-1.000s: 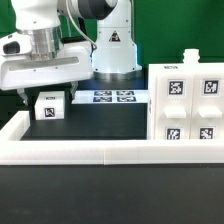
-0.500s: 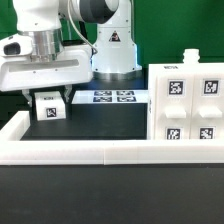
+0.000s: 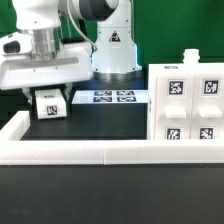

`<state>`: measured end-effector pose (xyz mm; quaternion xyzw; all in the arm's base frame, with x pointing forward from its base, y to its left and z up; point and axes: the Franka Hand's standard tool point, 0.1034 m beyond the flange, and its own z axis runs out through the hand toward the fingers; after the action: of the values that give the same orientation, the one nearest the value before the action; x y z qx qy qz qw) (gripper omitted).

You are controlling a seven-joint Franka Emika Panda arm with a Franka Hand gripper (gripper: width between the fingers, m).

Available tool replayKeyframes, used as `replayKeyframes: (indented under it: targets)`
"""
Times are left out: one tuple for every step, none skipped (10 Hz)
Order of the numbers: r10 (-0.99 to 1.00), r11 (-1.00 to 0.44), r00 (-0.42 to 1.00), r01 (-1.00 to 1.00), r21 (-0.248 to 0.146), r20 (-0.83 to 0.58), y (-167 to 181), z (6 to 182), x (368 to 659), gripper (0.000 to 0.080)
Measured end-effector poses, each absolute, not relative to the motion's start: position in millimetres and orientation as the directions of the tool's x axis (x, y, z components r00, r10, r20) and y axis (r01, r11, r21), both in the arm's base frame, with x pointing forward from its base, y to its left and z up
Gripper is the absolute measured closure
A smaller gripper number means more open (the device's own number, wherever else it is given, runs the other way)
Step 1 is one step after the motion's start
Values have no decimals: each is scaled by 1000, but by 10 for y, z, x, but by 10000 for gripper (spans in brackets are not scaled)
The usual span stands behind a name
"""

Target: Assemble cabinet

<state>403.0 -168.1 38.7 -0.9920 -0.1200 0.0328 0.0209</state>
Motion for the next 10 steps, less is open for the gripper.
replayKeyframes:
  targets:
    - [244,-969,969,241,-58,-46,-1607,598,4116,241]
    - [237,-970,971,234,-64,-40,-1526,741,4177,241]
    - [238,-969,971,235,-73,-35,-1422,885,4234,239]
    - [222,-972,974,219,-80,-35,-1315,1015,4286,239]
    - [206,-975,978,203,-87,-30,-1157,1190,4384,239]
    - [200,-976,979,198,-88,-21,-1011,1326,4480,239]
    - [169,-981,985,165,-98,-33,-835,1429,4576,239]
    - [128,-987,991,125,-96,-30,-624,1529,4721,239]
    - [110,-990,994,108,-93,-23,-467,1580,4834,239]
    - [118,-989,993,115,-94,-24,-434,1544,4882,239]
